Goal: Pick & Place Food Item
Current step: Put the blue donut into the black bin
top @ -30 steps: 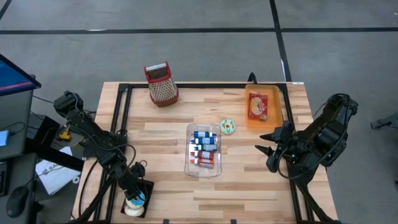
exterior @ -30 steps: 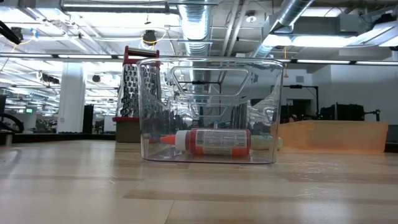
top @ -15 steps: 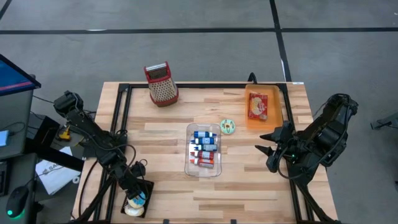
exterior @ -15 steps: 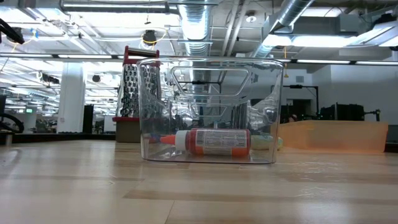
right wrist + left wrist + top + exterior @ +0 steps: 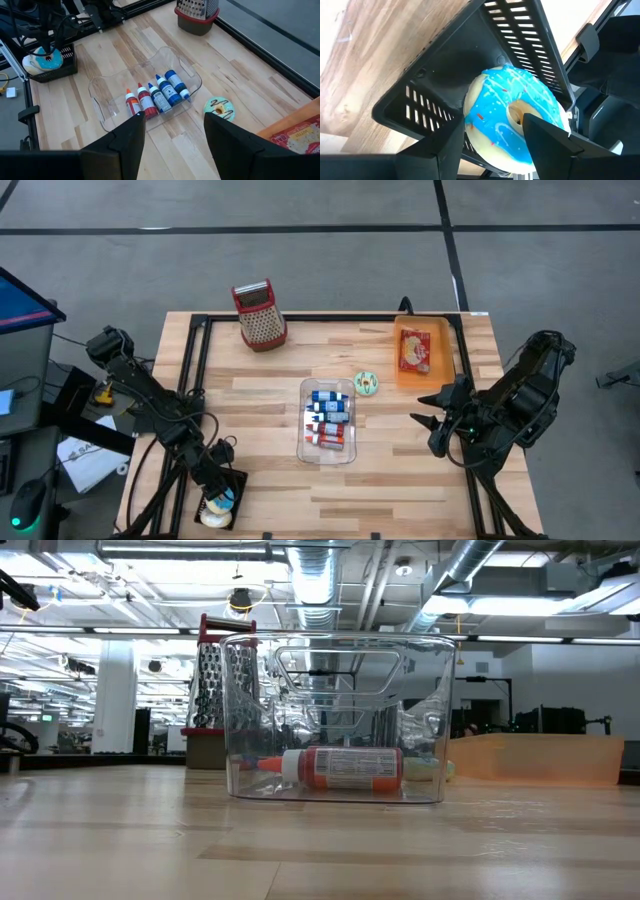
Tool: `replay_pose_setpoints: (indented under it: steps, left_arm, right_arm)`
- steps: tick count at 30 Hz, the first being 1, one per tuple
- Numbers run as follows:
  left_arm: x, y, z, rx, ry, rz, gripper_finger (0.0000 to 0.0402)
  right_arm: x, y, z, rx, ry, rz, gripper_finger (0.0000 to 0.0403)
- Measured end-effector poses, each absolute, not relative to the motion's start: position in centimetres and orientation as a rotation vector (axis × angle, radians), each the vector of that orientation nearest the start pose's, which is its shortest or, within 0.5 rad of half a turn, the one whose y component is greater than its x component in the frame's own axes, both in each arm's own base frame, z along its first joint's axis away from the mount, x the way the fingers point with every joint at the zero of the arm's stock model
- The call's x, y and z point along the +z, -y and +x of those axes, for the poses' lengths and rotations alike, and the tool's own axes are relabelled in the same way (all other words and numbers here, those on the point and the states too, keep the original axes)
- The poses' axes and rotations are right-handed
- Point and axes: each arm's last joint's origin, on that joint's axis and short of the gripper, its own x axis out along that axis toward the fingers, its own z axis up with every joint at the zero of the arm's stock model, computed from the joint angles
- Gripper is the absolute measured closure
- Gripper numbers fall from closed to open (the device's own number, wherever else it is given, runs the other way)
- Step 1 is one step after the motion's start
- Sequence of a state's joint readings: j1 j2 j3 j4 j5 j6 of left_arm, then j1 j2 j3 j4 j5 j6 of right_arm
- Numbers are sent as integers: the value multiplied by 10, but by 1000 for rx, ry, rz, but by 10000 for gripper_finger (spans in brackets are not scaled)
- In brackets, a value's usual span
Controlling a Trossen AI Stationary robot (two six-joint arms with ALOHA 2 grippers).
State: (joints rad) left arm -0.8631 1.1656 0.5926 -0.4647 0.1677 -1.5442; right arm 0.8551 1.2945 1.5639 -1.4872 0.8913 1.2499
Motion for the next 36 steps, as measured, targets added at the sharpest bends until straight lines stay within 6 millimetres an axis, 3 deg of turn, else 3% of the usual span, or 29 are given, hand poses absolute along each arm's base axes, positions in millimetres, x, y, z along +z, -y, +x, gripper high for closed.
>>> replay_pose_setpoints:
  steps: [22,27,36]
  left_arm:
    - [181,158,130,49,-1400,-926,203]
    - [186,163,134,-61,-1352,-918,203]
    - [190,166,137,-327,-1266,-679,206]
  right_arm:
    - [400,-134,147,-466,-595,253,207]
    - [400,-134,147,-466,-596,250,207]
    - [400,-134,146,-470,-597,252,207]
